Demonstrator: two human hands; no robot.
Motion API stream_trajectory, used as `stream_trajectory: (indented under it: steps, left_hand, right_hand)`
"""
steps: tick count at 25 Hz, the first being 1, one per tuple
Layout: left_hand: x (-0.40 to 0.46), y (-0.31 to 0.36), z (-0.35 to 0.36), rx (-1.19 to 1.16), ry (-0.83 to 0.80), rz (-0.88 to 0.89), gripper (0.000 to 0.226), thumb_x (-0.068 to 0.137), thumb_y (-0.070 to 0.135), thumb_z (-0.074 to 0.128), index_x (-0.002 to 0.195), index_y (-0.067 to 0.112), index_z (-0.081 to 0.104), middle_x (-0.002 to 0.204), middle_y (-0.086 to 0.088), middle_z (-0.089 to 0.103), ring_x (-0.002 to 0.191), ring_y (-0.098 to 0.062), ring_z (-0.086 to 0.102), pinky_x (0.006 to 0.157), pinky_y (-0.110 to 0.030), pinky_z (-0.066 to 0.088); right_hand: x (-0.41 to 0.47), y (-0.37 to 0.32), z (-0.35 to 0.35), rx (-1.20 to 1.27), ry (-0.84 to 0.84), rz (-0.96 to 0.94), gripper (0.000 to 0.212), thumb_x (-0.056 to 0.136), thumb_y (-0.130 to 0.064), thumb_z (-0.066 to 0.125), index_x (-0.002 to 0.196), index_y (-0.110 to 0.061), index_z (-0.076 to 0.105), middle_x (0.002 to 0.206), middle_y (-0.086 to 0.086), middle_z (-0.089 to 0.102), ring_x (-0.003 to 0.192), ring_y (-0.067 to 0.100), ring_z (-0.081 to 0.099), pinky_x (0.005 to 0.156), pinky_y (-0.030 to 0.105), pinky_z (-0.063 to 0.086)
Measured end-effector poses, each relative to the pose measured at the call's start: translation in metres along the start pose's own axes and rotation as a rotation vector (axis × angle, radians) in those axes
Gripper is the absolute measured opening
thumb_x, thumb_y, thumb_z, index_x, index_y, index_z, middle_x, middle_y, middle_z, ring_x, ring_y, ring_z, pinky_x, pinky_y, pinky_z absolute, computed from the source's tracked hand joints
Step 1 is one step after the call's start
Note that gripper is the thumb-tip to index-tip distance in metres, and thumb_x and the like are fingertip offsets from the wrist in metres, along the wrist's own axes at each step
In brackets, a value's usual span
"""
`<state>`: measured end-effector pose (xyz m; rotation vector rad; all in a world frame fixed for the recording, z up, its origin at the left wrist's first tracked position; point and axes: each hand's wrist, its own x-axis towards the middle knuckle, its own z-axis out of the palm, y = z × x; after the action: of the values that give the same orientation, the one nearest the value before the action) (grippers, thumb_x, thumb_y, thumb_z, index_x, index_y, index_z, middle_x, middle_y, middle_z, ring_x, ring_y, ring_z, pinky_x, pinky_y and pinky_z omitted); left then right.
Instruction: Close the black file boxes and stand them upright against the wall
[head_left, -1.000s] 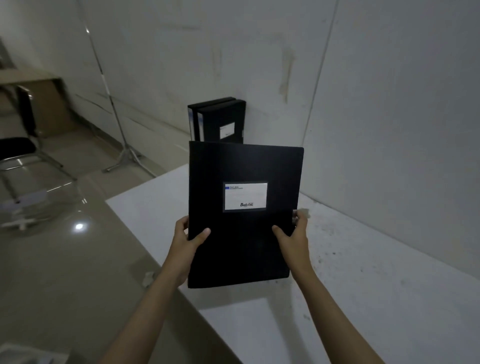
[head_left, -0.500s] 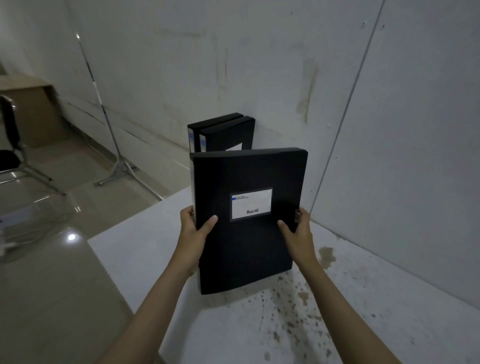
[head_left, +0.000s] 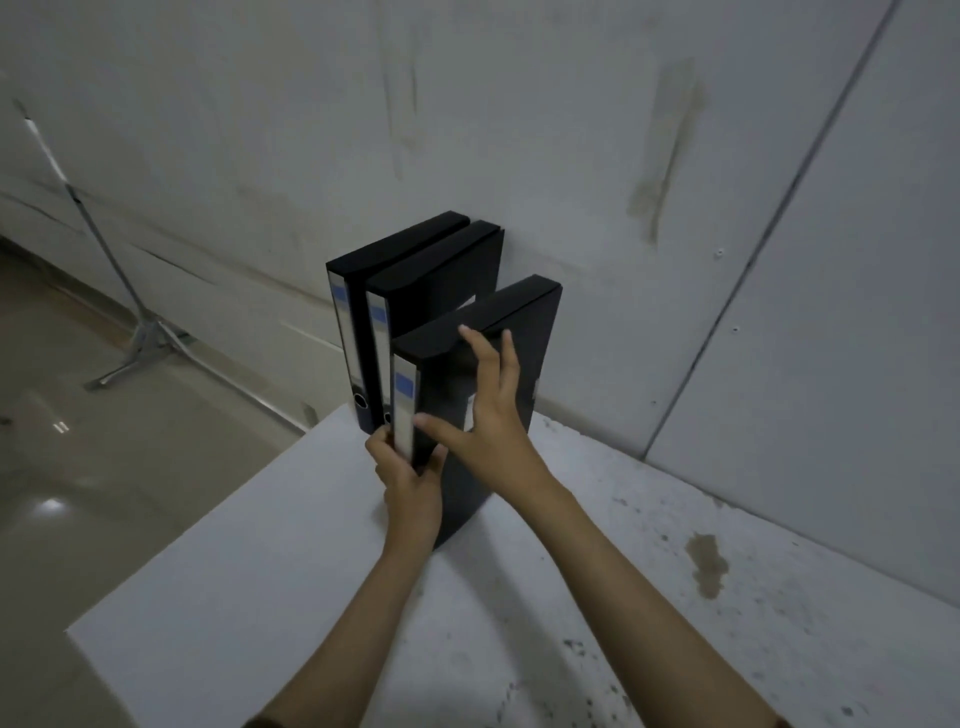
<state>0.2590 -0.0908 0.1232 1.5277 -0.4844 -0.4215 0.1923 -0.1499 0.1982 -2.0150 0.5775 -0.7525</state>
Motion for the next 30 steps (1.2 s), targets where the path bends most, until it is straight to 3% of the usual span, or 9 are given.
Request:
stream_trajectory:
  steps: [3, 6, 9, 11, 13, 17, 23, 26, 30]
  left_hand:
    - [0.042, -0.016, 0.002, -0.007, -0.022, -0.018, 0.048, 0.085, 0.001, 0.054, 0.119, 0.014, 0.023, 0.124, -0.019, 0.041, 0.108, -0.03, 0.046, 0.091, -0.046, 0.048]
    - [0.078, -0.023, 0.0, -0.081, -0.053, -0.073, 0.04, 0.086, -0.001, 0.052, 0.118, 0.004, 0.029, 0.125, -0.025, 0.039, 0.102, -0.03, 0.044, 0.081, -0.033, 0.048]
    - [0.099, -0.013, -0.008, -0.153, 0.013, -0.059, 0.027, 0.089, 0.019, 0.049, 0.113, 0.014, 0.037, 0.12, -0.009, 0.041, 0.118, -0.029, 0.039, 0.091, -0.027, 0.043]
    - [0.115, -0.002, -0.016, -0.199, 0.149, 0.022, 0.044, 0.082, 0.024, 0.042, 0.124, 0.011, 0.036, 0.135, -0.015, 0.035, 0.127, -0.025, 0.032, 0.093, -0.014, 0.034]
    - [0.142, 0.006, -0.02, -0.193, 0.257, 0.037, 0.054, 0.087, 0.024, 0.038, 0.138, 0.011, 0.025, 0.149, -0.011, 0.024, 0.138, -0.021, 0.022, 0.092, -0.004, 0.025]
    - [0.19, 0.005, -0.017, -0.137, 0.064, 0.024, 0.066, 0.09, 0.045, 0.036, 0.146, 0.027, 0.008, 0.159, -0.003, 0.008, 0.145, -0.02, 0.012, 0.115, -0.032, 0.015]
    - [0.196, 0.011, -0.01, -0.137, 0.02, -0.003, 0.059, 0.096, 0.029, 0.036, 0.147, 0.022, 0.007, 0.159, -0.006, 0.005, 0.145, -0.021, 0.006, 0.109, -0.03, 0.014]
    - [0.198, 0.011, -0.008, -0.127, 0.031, -0.027, 0.065, 0.092, 0.037, 0.04, 0.147, 0.019, 0.008, 0.158, -0.011, 0.007, 0.145, -0.026, 0.009, 0.116, -0.045, 0.016]
    - [0.196, 0.014, -0.012, -0.103, 0.004, -0.031, 0.079, 0.078, 0.045, 0.039, 0.146, 0.018, 0.011, 0.157, -0.012, 0.012, 0.144, -0.029, 0.014, 0.114, -0.045, 0.019]
  right_hand:
    - [0.032, 0.008, 0.023, -0.018, 0.059, 0.004, 0.079, 0.075, -0.011, 0.074, 0.135, -0.019, 0.024, 0.153, 0.004, -0.011, 0.128, -0.01, -0.008, 0.083, -0.014, 0.018]
    - [0.057, 0.023, 0.038, -0.021, 0.122, -0.039, 0.073, 0.074, -0.007, 0.074, 0.131, -0.008, 0.028, 0.138, -0.027, 0.001, 0.144, 0.018, -0.013, 0.082, -0.014, 0.019]
    - [0.075, 0.039, 0.047, -0.019, 0.174, -0.063, 0.077, 0.074, -0.013, 0.075, 0.13, -0.022, 0.024, 0.131, -0.047, -0.008, 0.146, 0.019, -0.011, 0.101, 0.014, 0.041]
    - [0.085, 0.044, 0.051, -0.023, 0.166, -0.035, 0.077, 0.073, -0.019, 0.076, 0.123, -0.041, 0.023, 0.146, -0.031, -0.013, 0.145, 0.013, -0.01, 0.105, 0.041, 0.044]
    - [0.093, 0.045, 0.054, -0.015, 0.148, 0.002, 0.075, 0.074, -0.019, 0.076, 0.121, -0.047, 0.025, 0.156, -0.008, -0.014, 0.145, 0.009, -0.012, 0.107, 0.05, 0.04]
    - [0.112, 0.055, 0.061, 0.035, 0.166, 0.006, 0.076, 0.074, -0.019, 0.076, 0.126, -0.043, 0.026, 0.157, -0.004, -0.014, 0.144, 0.007, -0.015, 0.106, 0.056, 0.037]
    - [0.14, 0.069, 0.058, -0.018, 0.212, -0.021, 0.08, 0.072, -0.018, 0.076, 0.129, -0.04, 0.025, 0.157, -0.002, -0.012, 0.147, 0.017, -0.005, 0.101, 0.06, 0.041]
    - [0.142, 0.073, 0.056, -0.029, 0.22, -0.038, 0.083, 0.072, -0.021, 0.076, 0.131, -0.044, 0.023, 0.155, -0.017, -0.011, 0.147, 0.023, 0.002, 0.098, 0.063, 0.042]
    - [0.132, 0.077, 0.057, -0.021, 0.205, -0.002, 0.1, 0.074, -0.024, 0.075, 0.142, -0.04, 0.004, 0.15, -0.031, -0.01, 0.146, 0.013, -0.006, 0.111, 0.057, 0.03]
